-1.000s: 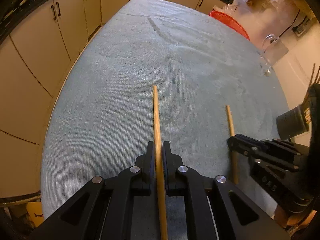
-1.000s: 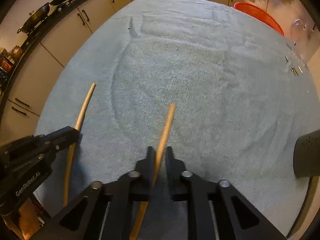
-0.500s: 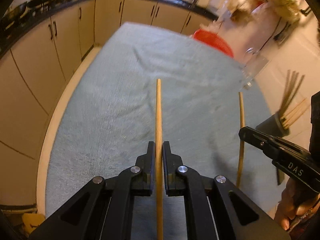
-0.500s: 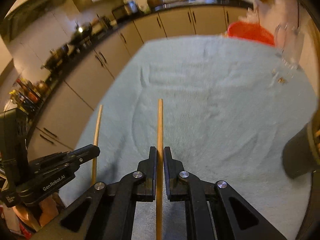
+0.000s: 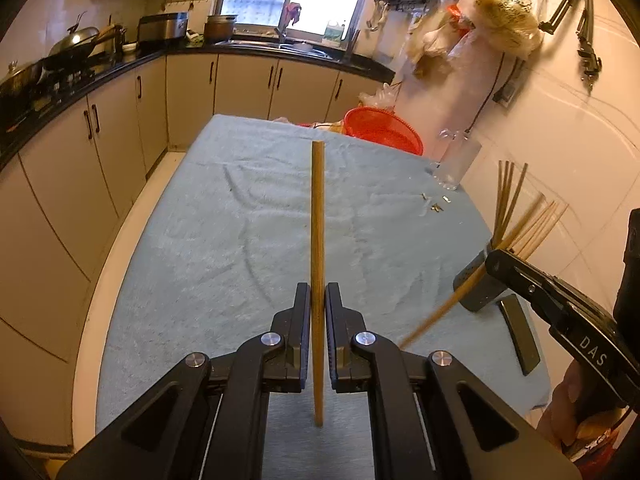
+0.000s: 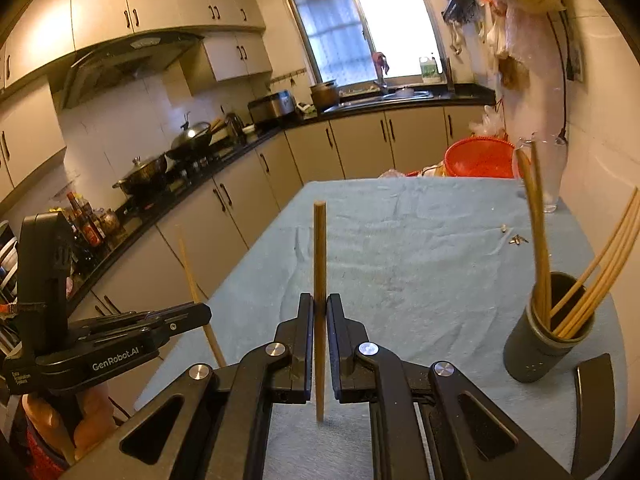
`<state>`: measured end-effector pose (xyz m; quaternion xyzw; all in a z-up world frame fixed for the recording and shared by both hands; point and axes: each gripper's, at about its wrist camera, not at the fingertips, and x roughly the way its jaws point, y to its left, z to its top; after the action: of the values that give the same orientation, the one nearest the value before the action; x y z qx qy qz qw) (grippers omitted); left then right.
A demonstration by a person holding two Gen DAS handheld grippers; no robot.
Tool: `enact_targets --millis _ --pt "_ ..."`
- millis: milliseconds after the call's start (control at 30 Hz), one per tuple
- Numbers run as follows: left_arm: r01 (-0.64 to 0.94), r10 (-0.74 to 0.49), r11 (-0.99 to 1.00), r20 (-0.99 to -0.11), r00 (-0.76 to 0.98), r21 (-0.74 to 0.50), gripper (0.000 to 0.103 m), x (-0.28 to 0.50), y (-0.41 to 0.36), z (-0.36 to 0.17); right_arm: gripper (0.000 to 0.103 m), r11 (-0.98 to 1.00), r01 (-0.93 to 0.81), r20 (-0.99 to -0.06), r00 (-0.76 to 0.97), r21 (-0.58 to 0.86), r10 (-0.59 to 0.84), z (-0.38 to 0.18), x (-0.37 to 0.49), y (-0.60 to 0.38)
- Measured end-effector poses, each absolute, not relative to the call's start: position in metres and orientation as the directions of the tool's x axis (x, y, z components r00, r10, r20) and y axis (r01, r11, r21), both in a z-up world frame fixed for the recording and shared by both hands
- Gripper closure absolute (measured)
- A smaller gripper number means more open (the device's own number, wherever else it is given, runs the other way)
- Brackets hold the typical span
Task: Organize utensils
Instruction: 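Lift both held chopsticks and carry them upright over the grey cup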
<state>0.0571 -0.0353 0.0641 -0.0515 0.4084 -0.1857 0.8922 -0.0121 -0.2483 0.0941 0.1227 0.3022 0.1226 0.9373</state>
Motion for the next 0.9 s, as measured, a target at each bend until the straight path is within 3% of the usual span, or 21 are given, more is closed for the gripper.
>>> enact_targets --millis 900 --pt "0.371 -0.411 0.903 -0.684 0.603 -0.216 0.096 0.045 -0.080 0.092 0.096 0.927 -0.038 -0.438 0.874 0.374 0.212 0.120 -0.057 -0.329"
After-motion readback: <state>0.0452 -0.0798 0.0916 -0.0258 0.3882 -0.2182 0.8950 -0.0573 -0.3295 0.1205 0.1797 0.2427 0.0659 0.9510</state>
